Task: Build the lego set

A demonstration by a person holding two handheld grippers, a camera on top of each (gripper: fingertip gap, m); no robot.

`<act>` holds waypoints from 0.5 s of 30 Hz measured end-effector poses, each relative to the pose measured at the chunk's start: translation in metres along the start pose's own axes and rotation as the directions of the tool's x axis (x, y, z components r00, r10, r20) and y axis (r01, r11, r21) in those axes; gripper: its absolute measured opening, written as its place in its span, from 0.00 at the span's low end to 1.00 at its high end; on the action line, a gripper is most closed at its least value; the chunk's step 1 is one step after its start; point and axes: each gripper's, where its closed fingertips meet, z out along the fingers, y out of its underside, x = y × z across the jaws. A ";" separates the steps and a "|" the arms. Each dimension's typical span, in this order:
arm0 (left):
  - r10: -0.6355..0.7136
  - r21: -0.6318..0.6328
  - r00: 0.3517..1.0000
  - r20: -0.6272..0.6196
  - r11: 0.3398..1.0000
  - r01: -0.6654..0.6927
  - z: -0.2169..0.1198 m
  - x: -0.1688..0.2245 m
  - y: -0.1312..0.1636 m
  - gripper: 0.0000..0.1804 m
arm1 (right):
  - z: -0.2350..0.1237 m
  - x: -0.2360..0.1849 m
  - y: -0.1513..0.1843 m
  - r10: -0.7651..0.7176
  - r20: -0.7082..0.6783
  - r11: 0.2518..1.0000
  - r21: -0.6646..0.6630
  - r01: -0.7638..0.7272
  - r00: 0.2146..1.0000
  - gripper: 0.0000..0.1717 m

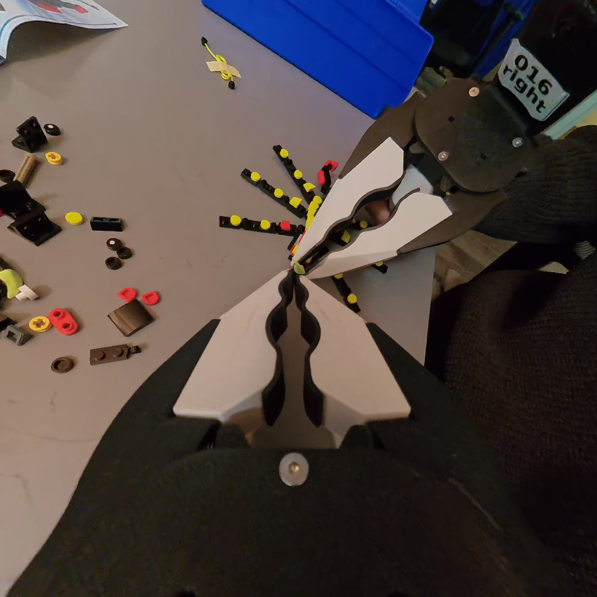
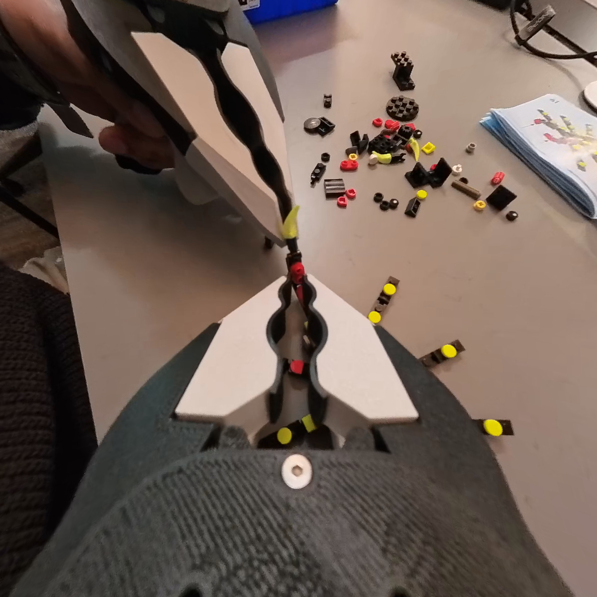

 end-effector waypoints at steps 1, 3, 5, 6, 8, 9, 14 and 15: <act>0.007 -0.003 1.000 0.005 1.000 -0.007 0.000 0.000 0.000 0.00 | 0.000 0.000 0.001 -0.009 -0.003 1.000 -0.004 0.009 1.000 0.03; 0.017 -0.005 1.000 0.008 1.000 -0.017 0.000 0.001 0.001 0.00 | 0.000 0.000 0.001 -0.021 -0.008 1.000 -0.005 0.021 1.000 0.03; 0.015 -0.002 1.000 -0.006 1.000 -0.015 -0.001 0.002 0.000 0.00 | -0.001 0.001 0.000 -0.028 -0.014 1.000 0.001 0.028 1.000 0.04; 0.011 0.001 1.000 -0.009 1.000 -0.011 -0.002 0.002 0.000 0.00 | -0.002 0.001 -0.002 -0.031 -0.014 0.999 0.011 0.031 0.999 0.06; 0.008 0.006 1.000 -0.009 1.000 -0.008 -0.003 0.001 0.000 0.01 | -0.004 0.002 -0.006 -0.023 -0.011 0.999 0.035 0.023 1.000 0.08; 0.006 0.008 1.000 -0.008 1.000 -0.006 -0.004 0.000 -0.001 0.01 | -0.005 0.003 -0.007 -0.013 -0.008 0.999 0.043 0.014 1.000 0.08; 0.002 -0.005 1.000 0.026 1.000 -0.002 0.000 -0.002 0.001 0.08 | -0.011 0.014 -0.011 0.059 -0.019 0.995 0.084 -0.058 0.998 0.10; -0.004 -0.007 0.999 0.033 1.000 0.004 0.002 -0.001 0.001 0.10 | -0.014 0.019 -0.013 0.084 -0.026 0.991 0.103 -0.081 0.996 0.11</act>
